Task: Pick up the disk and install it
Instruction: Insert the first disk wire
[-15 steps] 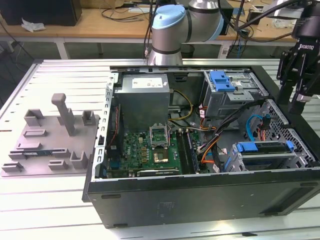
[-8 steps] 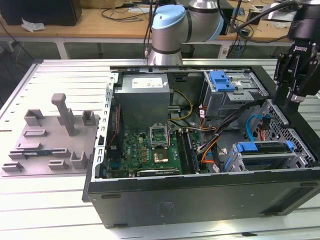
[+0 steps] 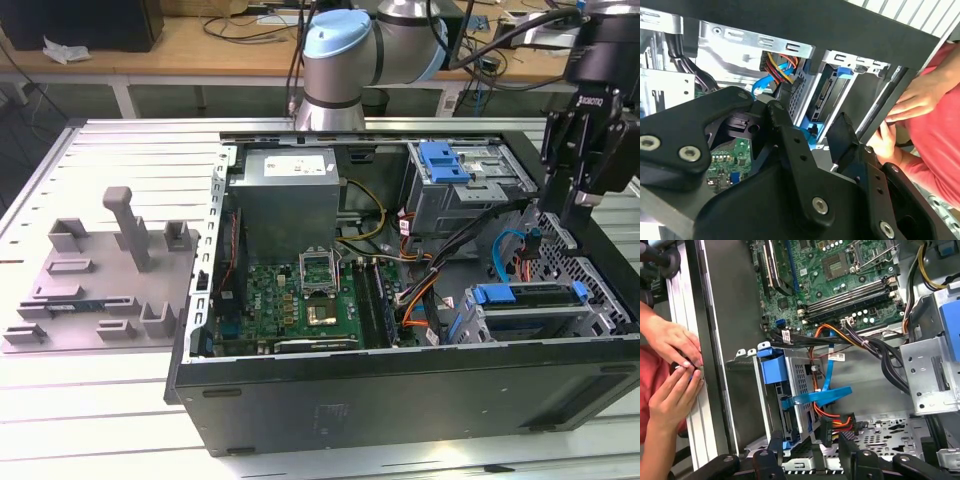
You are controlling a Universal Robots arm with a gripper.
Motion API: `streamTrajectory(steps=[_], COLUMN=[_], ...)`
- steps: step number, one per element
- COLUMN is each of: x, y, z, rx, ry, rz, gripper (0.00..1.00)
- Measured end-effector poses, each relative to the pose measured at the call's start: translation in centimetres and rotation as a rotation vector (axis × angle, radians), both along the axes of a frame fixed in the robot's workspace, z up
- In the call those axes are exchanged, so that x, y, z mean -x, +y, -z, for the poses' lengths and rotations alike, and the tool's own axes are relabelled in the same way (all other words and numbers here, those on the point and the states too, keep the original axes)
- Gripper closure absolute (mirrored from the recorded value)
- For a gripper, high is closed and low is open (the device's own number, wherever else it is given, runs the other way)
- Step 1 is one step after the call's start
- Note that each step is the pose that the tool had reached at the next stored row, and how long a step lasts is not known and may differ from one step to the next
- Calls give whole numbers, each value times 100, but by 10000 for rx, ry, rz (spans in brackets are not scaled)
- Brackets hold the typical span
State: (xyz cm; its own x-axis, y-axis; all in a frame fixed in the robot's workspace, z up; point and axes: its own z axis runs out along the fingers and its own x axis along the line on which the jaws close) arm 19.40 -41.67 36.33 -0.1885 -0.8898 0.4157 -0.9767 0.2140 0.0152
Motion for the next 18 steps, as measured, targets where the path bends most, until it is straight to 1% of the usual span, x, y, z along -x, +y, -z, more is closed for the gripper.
streamTrajectory(steps=[1,2,7,8,9,12,14,15,18], x=[2,3,2,3,3,3,3,3,3], y=[27,44,49,56,70,93,101,109,120], z=[12,23,105,114,126,150,156,161,174], rx=[53,71,74,107,232,458,463,463,463], ry=[-1,-3,-22,-22,-21,-20,-20,-20,-20], rz=[-58,-86,-90,-89,-89,-88,-88,-89,-89], gripper=[44,44,44,44,44,44,45,59,59])
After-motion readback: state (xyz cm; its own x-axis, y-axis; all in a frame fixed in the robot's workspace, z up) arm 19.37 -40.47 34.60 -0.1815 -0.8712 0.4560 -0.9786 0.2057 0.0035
